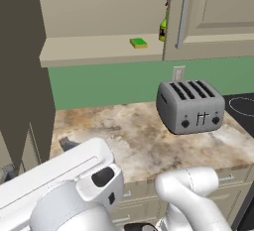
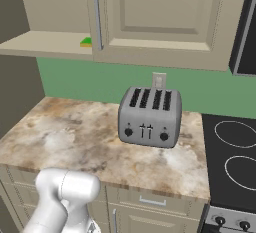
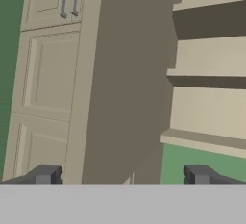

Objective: Pick up the spray and sponge from the sink, and place them back in the cabinet, and close the cabinet doors.

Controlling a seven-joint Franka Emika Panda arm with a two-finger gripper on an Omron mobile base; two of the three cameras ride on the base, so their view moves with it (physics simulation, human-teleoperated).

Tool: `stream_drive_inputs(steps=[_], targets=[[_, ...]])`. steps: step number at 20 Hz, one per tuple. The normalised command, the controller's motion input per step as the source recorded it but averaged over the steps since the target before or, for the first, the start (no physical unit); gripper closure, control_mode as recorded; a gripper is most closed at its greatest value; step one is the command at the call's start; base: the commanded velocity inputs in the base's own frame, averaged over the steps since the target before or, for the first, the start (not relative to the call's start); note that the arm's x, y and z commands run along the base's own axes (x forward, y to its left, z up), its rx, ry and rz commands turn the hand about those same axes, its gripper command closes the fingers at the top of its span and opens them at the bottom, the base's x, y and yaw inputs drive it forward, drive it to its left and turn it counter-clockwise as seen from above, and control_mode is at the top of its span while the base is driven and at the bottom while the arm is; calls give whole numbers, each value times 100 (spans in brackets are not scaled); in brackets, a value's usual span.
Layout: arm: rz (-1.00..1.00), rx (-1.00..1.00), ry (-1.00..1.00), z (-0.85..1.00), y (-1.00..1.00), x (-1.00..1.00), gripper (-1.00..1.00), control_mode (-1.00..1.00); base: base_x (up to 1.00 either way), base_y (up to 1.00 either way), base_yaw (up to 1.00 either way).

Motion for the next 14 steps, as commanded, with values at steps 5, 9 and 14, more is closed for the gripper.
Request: stream_drive_inputs(steps=[5,9,14], targets=[[0,0,0,0,26,-3,-100,-100,0,0,0],[0,0,0,0,23,-1,-100,-100,0,0,0],[0,0,0,0,22,0,-100,-100,0,0,0]])
